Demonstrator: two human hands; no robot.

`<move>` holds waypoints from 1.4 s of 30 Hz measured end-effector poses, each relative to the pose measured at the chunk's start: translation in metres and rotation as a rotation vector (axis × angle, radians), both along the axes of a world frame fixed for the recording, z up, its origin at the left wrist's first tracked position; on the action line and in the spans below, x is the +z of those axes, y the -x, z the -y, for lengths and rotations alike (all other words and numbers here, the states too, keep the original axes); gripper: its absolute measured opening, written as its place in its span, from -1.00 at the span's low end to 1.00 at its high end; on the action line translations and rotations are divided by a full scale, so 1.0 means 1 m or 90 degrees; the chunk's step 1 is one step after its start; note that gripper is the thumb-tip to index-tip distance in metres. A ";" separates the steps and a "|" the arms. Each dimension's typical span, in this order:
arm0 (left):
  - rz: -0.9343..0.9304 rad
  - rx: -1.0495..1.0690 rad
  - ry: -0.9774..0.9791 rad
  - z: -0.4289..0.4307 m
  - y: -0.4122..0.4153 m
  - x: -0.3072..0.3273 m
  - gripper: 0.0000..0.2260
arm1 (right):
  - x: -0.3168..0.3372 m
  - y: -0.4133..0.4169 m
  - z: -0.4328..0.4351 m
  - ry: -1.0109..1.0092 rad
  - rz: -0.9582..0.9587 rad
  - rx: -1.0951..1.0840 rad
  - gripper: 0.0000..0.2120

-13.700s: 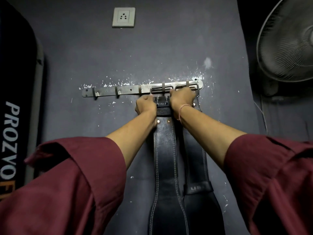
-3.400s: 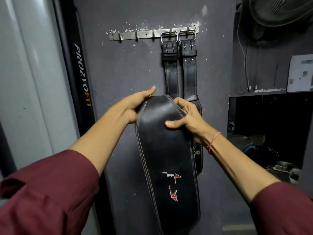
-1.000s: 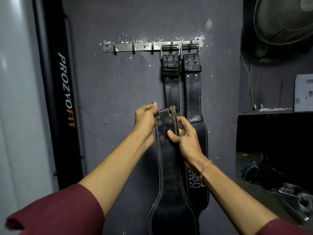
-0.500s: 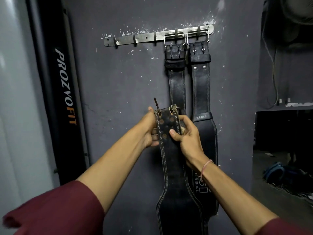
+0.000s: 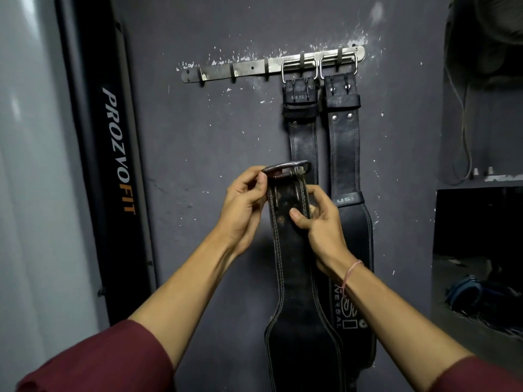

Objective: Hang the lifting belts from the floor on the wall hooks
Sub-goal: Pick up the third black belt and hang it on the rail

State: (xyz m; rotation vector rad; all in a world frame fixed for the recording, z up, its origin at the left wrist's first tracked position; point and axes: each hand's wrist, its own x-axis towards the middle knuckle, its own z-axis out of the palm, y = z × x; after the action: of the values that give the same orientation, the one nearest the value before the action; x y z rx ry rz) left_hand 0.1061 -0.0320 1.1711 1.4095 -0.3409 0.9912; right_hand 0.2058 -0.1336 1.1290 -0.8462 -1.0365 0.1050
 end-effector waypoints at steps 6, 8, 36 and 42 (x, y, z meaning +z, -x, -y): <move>-0.023 0.114 -0.023 -0.002 -0.003 0.023 -0.73 | 0.021 0.009 -0.009 -0.034 0.025 -0.064 -0.69; -0.072 0.202 -0.044 -0.003 -0.012 0.025 -0.64 | 0.026 0.012 -0.012 -0.031 0.029 -0.088 -0.69; 0.059 0.543 0.022 -0.064 -0.082 0.170 -0.49 | 0.218 -0.054 -0.094 0.058 0.140 -0.381 -0.55; 0.059 0.514 0.041 -0.095 -0.117 0.219 -0.51 | 0.262 -0.071 -0.107 0.040 0.139 -0.413 -0.57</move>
State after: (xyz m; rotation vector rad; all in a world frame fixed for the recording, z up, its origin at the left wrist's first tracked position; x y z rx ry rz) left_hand 0.2236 0.0626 1.3902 1.4633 0.2254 1.7019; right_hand 0.2772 -0.0263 1.3906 -1.2324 -0.9168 -0.5154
